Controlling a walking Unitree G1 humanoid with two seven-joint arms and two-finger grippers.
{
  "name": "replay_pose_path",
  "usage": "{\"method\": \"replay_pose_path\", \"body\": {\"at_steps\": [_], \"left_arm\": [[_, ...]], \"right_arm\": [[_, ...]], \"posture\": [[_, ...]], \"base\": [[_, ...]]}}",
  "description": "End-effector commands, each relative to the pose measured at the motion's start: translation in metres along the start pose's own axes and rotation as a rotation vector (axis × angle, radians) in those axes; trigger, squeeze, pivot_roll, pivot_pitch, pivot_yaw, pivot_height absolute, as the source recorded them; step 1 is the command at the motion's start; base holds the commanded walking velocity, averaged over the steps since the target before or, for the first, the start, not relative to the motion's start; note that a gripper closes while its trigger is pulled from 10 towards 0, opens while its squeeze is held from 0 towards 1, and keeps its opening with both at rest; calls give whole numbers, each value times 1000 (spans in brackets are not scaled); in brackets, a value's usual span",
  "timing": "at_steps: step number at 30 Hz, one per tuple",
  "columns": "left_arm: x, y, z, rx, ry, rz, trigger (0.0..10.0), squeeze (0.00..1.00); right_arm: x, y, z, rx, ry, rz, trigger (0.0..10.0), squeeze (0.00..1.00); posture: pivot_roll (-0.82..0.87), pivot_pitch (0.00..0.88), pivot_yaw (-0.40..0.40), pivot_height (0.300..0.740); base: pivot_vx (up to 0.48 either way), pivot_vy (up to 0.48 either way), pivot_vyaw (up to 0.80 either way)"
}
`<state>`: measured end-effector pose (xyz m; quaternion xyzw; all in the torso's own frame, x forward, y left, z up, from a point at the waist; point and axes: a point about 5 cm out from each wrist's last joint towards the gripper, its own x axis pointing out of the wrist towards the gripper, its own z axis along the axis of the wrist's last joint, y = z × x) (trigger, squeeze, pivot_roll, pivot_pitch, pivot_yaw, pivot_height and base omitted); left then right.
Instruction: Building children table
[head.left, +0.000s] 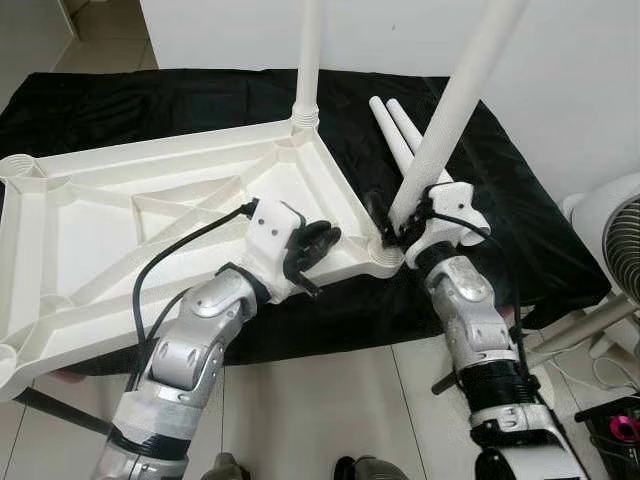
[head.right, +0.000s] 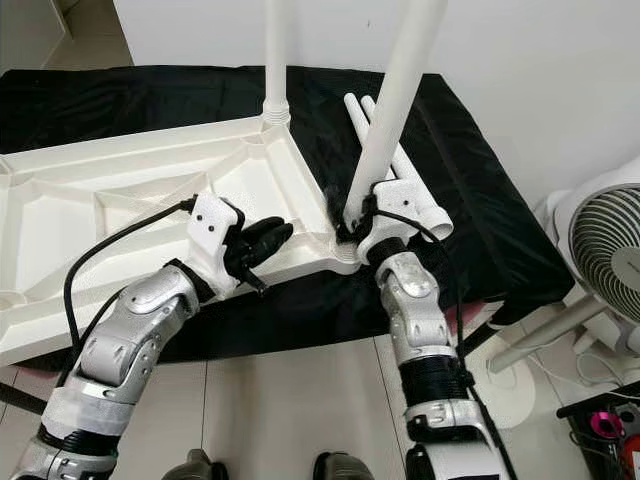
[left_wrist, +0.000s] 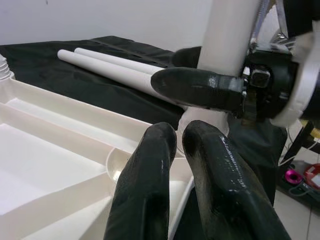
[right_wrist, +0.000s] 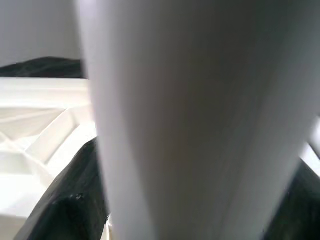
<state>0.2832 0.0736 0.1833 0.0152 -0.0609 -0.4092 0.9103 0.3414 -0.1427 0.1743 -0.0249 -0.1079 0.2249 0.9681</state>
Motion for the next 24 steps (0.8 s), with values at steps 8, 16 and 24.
{"method": "replay_pose_path", "body": {"at_steps": [8,16,24], "left_arm": [[3,-14,-8,-10,26,-25,10000,0],[2,-19,-22,18,93,-25,10000,0],[1,-14,-26,27,122,-3,10000,0]], "right_arm": [[-2,8,-17,17,92,217,10000,0],[-1,6,-26,21,119,231,1725,0],[-5,2,-38,76,148,172,0,0]], "posture": [[-31,53,-28,740],[-26,57,-27,740],[-24,62,-21,740]], "base": [[0,0,0],[0,0,0],[0,0,0]]}}
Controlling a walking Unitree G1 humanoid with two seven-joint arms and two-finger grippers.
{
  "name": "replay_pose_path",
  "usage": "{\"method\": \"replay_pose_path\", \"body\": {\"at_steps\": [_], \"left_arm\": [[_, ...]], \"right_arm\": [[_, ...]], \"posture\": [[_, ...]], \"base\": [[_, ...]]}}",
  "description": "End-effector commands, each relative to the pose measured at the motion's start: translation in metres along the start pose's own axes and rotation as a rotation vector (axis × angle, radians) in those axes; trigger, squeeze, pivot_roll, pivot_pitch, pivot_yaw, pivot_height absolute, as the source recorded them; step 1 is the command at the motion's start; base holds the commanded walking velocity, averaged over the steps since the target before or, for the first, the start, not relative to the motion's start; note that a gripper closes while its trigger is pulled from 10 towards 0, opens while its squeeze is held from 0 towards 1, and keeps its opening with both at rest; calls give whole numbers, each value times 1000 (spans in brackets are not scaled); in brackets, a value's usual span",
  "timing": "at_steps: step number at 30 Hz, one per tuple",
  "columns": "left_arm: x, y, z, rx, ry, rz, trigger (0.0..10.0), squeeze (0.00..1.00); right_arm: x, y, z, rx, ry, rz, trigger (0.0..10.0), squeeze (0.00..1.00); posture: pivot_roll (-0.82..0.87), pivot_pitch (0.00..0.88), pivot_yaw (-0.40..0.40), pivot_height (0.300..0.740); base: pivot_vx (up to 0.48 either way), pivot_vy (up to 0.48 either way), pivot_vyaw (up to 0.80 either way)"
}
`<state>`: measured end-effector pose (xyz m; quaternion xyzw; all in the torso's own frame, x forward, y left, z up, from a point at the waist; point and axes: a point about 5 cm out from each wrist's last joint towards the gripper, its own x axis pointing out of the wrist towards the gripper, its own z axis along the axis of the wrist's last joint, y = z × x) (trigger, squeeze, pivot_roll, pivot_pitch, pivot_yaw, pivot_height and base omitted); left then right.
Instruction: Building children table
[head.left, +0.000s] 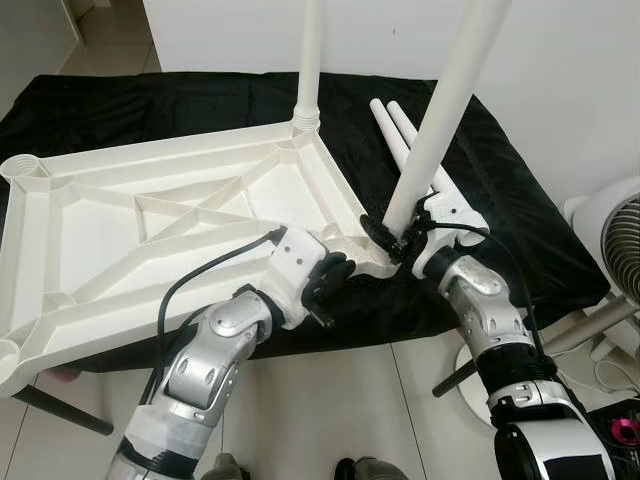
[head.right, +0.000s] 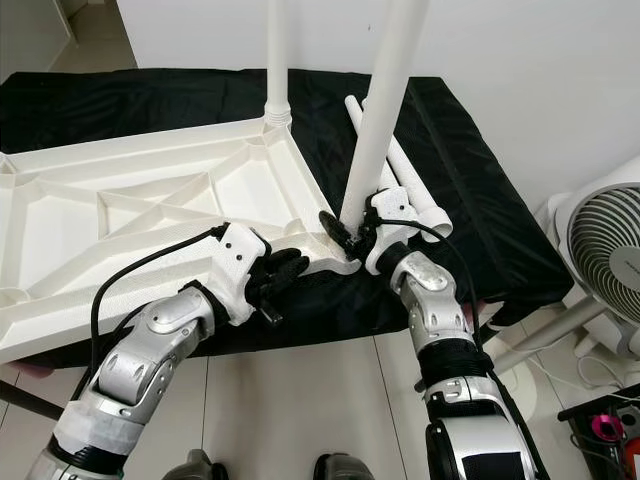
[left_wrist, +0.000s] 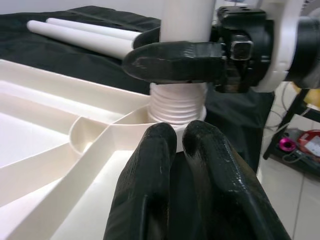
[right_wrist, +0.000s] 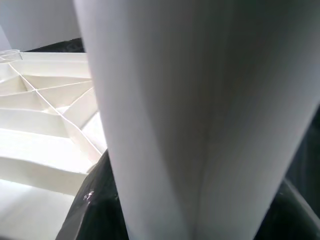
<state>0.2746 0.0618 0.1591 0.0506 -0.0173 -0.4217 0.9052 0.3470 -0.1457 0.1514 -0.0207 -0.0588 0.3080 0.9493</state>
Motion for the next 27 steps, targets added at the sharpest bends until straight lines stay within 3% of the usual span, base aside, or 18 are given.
{"method": "replay_pose_path", "body": {"at_steps": [1,6,11,18,22,27], "left_arm": [[1,2,-2,1,13,32,10000,0],[1,4,0,10,11,39,10000,0],[0,4,1,16,6,41,10000,0],[-2,8,1,16,4,59,10000,0],[-4,12,3,14,-4,78,10000,0],[-4,12,3,13,-5,81,10000,0]], "right_arm": [[-2,3,-17,37,70,-33,10000,0],[0,4,-24,86,80,-97,10000,0],[4,6,-24,57,71,-190,10000,0],[9,21,-23,36,53,-278,10000,0],[7,27,-26,58,64,-583,10000,0],[9,37,-31,134,78,-692,10000,0]], "posture": [[-24,62,-21,740],[-26,63,-16,740],[-25,66,-15,740],[-25,75,-18,740],[-24,75,-22,740],[-21,72,-26,740]], "base": [[0,0,0],[0,0,0],[0,0,0],[0,0,0],[0,0,0],[0,0,0]]}}
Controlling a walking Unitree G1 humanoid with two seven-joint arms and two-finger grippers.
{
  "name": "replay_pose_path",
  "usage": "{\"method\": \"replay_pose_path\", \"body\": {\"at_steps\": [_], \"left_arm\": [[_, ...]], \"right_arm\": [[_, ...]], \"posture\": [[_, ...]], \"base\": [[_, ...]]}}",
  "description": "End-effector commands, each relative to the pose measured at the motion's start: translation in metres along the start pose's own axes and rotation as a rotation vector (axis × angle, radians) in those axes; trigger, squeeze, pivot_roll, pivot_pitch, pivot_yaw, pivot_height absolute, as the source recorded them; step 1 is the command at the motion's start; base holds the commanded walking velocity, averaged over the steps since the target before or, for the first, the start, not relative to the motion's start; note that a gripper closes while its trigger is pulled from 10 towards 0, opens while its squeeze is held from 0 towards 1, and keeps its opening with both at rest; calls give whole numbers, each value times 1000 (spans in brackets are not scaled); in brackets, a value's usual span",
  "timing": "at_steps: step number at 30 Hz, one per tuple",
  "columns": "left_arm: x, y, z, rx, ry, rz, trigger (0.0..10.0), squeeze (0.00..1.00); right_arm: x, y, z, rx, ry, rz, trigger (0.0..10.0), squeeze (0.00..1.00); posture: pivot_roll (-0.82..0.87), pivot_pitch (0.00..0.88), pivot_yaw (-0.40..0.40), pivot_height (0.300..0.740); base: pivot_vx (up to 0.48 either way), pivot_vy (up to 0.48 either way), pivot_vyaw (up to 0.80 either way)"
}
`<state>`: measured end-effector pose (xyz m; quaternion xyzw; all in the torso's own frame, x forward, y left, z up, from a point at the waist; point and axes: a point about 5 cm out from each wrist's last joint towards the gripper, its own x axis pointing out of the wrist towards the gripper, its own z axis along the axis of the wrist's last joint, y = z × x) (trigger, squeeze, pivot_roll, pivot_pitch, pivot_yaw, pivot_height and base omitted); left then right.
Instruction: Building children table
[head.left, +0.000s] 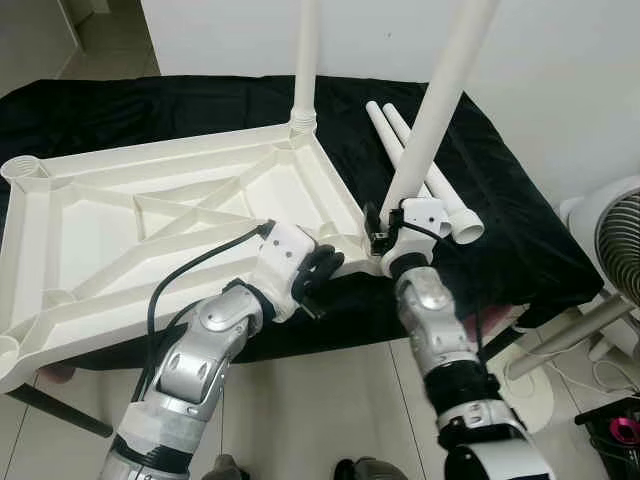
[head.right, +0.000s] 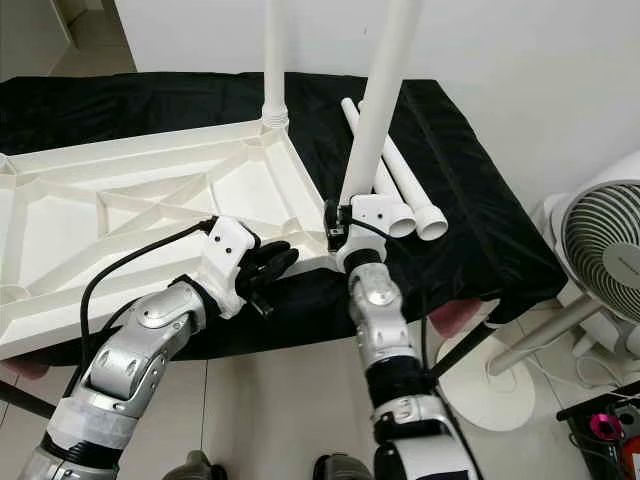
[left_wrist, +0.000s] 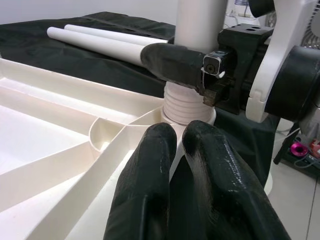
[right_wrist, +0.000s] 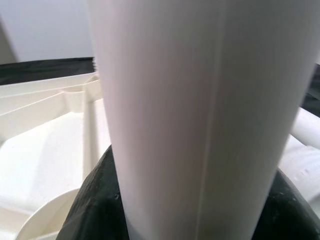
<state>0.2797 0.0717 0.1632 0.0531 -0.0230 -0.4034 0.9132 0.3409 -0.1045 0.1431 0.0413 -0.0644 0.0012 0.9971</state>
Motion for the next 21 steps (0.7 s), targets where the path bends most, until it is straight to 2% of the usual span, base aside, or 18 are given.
{"method": "replay_pose_path", "body": {"at_steps": [1,4,11,12,13,15,18,19,20,21], "left_arm": [[0,1,1,4,1,41,10000,0],[0,1,1,-2,-4,40,10000,0],[0,-1,1,-1,-6,36,10000,0],[0,-1,1,-1,-6,35,10000,0],[0,-1,1,-1,-6,35,10000,0],[0,-1,1,3,-6,32,10000,0],[0,-2,1,2,-5,30,10000,0],[0,-2,1,-2,0,26,10000,0],[0,-2,1,-2,0,26,10000,0],[0,-3,1,-3,3,24,10000,0]], "right_arm": [[-8,-8,-23,15,115,-68,10000,0],[-8,0,-17,31,83,-6,10000,0],[-9,0,-11,56,45,36,10000,0],[-9,-1,-9,67,32,49,10000,1000],[-9,-1,-9,67,32,49,10000,1000],[-10,-5,1,108,-33,124,10000,1000],[-10,-8,3,99,-40,162,10000,1000],[-9,-12,5,78,-44,206,10000,141],[-9,-12,5,78,-44,206,10000,141],[-9,-14,5,65,-43,239,10000,0]], "posture": [[-21,72,-26,740],[-23,67,-27,740],[-22,62,-27,740],[-22,61,-28,740],[-22,61,-28,740],[-21,57,-28,740],[-20,54,-27,740],[-18,52,-27,740],[-18,52,-27,740],[-18,52,-27,740]], "base": [[0,0,0],[0,0,0],[0,0,0],[0,0,0],[0,0,0],[0,0,0],[0,0,0],[0,0,0],[0,0,0],[0,0,0]]}}
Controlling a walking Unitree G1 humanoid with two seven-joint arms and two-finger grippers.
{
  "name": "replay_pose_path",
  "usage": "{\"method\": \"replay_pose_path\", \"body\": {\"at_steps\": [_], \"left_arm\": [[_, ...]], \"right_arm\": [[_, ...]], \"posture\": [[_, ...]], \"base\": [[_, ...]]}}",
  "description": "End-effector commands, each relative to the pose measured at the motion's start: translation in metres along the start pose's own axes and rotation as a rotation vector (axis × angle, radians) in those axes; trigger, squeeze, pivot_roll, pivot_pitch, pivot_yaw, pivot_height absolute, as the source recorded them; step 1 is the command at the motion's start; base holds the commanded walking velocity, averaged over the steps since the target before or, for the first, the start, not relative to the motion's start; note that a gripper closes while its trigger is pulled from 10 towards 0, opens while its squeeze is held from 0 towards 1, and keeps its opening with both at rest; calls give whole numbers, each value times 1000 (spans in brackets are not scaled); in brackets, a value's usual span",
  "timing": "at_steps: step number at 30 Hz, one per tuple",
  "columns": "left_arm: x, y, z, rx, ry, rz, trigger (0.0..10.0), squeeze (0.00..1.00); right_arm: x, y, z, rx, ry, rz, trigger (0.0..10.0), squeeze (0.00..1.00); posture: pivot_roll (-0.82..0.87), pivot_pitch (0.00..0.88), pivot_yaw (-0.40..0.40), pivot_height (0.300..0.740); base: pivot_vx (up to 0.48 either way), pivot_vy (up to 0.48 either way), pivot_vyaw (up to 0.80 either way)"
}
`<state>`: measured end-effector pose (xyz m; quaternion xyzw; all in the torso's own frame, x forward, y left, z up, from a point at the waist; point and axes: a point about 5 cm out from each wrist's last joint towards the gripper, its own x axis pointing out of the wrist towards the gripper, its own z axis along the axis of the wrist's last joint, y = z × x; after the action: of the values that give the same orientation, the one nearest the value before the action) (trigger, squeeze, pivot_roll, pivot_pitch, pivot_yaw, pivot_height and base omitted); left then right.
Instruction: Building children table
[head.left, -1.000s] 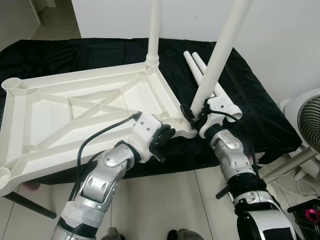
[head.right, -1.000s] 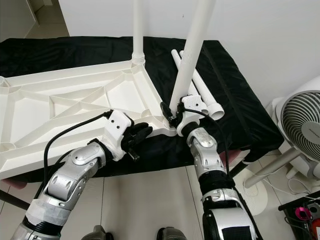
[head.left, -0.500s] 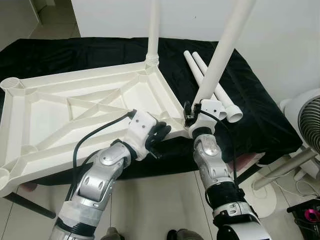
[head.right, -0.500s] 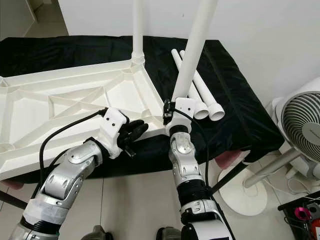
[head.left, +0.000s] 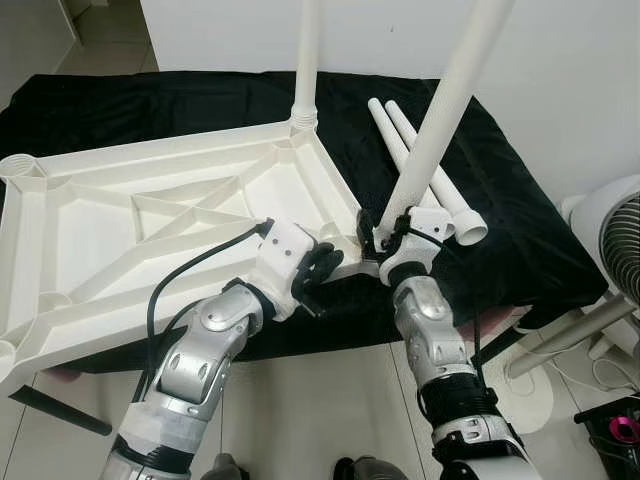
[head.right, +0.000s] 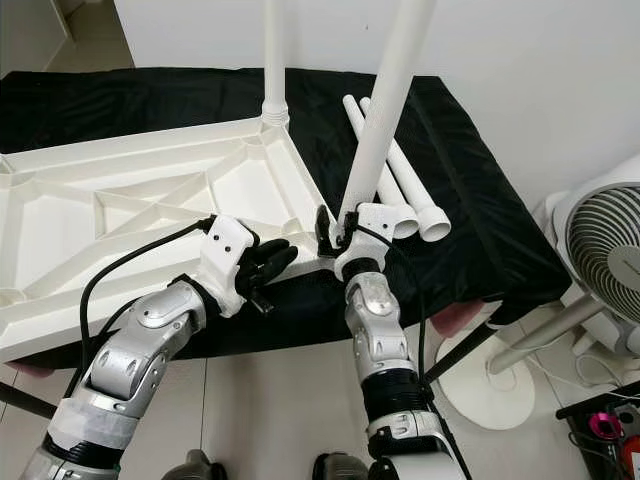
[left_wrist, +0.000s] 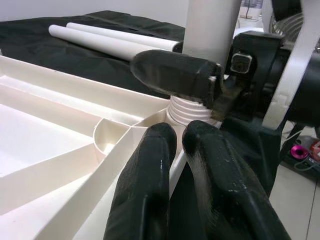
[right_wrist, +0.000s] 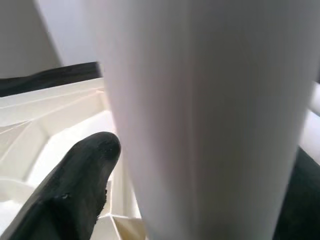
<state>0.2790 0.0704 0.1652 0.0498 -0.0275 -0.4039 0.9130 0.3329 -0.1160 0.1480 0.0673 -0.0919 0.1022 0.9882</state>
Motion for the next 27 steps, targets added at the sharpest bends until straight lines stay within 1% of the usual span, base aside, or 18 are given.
{"method": "replay_pose_path", "body": {"at_steps": [1,2,4,5,6,7,10,12,14,16,18,19,20,24,27], "left_arm": [[0,-2,-2,-1,18,19,10000,0],[0,-2,-2,-1,18,19,10000,0],[0,-3,-2,5,22,12,10000,0],[0,-3,-2,5,22,12,10000,0],[0,-3,-3,7,25,8,10000,0],[0,-3,-3,7,25,8,10000,0],[0,-3,-3,1,34,-3,10000,0],[0,-3,-3,2,33,-3,10000,0],[0,-3,-3,2,33,-3,10000,0],[1,-2,-2,4,35,-5,10000,0],[1,-2,-2,7,34,-7,10000,0],[1,-2,-2,8,34,-8,10000,0],[1,-2,-1,11,34,-8,10000,0],[1,-1,-1,16,33,-6,10000,0],[1,0,-1,18,31,-2,10000,0]], "right_arm": [[-3,-6,0,-9,8,82,10000,0],[-3,-6,0,-9,8,82,10000,0],[-4,-9,1,-20,16,137,10000,0],[-4,-9,1,-20,16,137,10000,0],[-4,-12,1,-34,27,186,10000,0],[-4,-12,1,-34,27,186,10000,0],[-5,-21,2,-82,51,308,10000,0],[-5,-22,3,-87,52,321,10000,0],[-4,-25,3,-78,68,383,10000,0],[-3,-27,1,-97,96,442,10000,0],[-3,-28,-1,-102,112,464,10000,0],[-2,-29,-3,-106,125,475,7255,0],[-2,-31,-5,-108,138,480,0,0],[-3,-37,-11,-119,164,475,0,0],[-5,-38,-15,-111,180,481,0,0]], "posture": [[-18,52,-27,740],[-18,52,-27,740],[-21,52,-26,740],[-21,52,-26,740],[-24,55,-24,740],[-24,55,-24,740],[-27,58,-20,740],[-27,58,-20,740],[-28,59,-16,740],[-26,58,-14,740],[-25,57,-14,740],[-25,56,-14,740],[-23,53,-14,740],[-21,51,-17,740],[-22,47,-16,740]], "base": [[0,0,0],[0,0,0],[0,0,0],[0,0,0],[0,0,0],[0,0,0],[0,0,0],[0,0,0],[0,0,0],[0,0,0],[0,0,0],[0,0,0],[0,0,0],[0,0,0],[0,0,0]]}}
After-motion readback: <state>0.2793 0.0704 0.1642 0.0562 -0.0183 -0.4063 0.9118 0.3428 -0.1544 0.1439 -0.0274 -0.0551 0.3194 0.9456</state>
